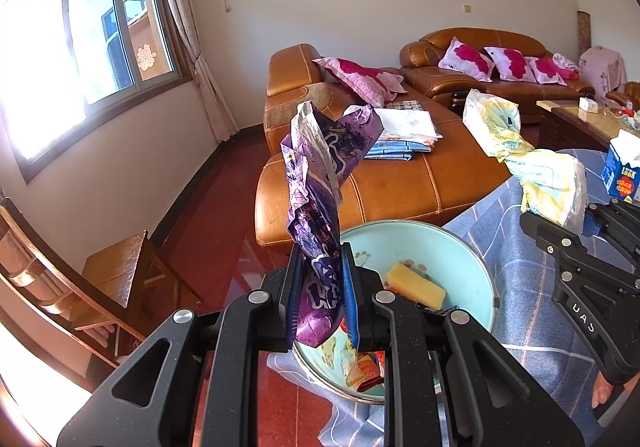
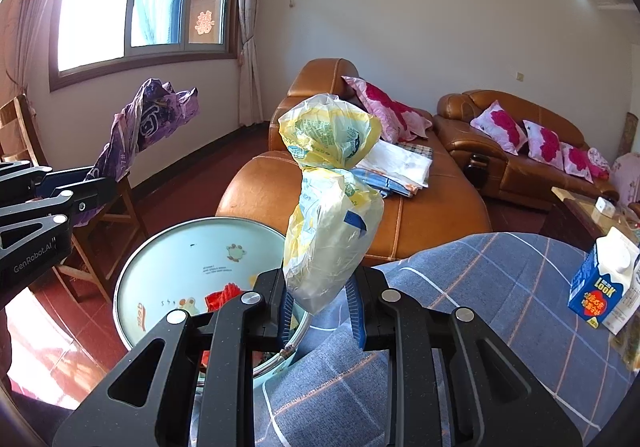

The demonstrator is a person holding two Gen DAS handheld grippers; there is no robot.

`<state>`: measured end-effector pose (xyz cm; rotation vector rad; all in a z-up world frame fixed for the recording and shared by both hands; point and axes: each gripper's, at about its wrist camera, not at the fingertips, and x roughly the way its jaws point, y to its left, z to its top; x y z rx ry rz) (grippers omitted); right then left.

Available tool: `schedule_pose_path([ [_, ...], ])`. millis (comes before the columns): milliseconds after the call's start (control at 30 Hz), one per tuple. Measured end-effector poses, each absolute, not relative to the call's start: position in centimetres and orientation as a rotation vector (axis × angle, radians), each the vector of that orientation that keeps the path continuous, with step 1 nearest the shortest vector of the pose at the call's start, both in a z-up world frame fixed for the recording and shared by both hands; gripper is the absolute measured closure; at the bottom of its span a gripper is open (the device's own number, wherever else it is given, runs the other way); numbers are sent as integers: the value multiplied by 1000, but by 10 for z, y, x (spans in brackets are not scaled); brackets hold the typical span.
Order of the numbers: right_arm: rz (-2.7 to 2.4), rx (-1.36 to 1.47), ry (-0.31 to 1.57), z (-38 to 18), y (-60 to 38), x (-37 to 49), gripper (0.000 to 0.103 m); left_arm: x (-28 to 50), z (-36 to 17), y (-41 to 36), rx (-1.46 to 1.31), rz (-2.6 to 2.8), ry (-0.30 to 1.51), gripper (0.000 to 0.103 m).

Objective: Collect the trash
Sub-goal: 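Carry the purple wrapper and plastic bag over the bucket, then open both tools to drop the purple wrapper and plastic bag into the bucket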

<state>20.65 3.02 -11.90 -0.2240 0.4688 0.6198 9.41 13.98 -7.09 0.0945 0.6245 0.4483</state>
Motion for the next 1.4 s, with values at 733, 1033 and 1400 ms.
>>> schedule_pose_path([
  [733, 677, -258, 466, -124, 44, 214, 79, 96, -74, 147, 88, 510, 636, 85],
  [1033, 691, -276, 475, -129, 50, 216, 79, 94, -75, 149, 88, 530, 633, 85],
  [1400, 695, -268, 468, -128, 50, 214, 79, 94, -78, 148, 87, 515, 639, 85],
])
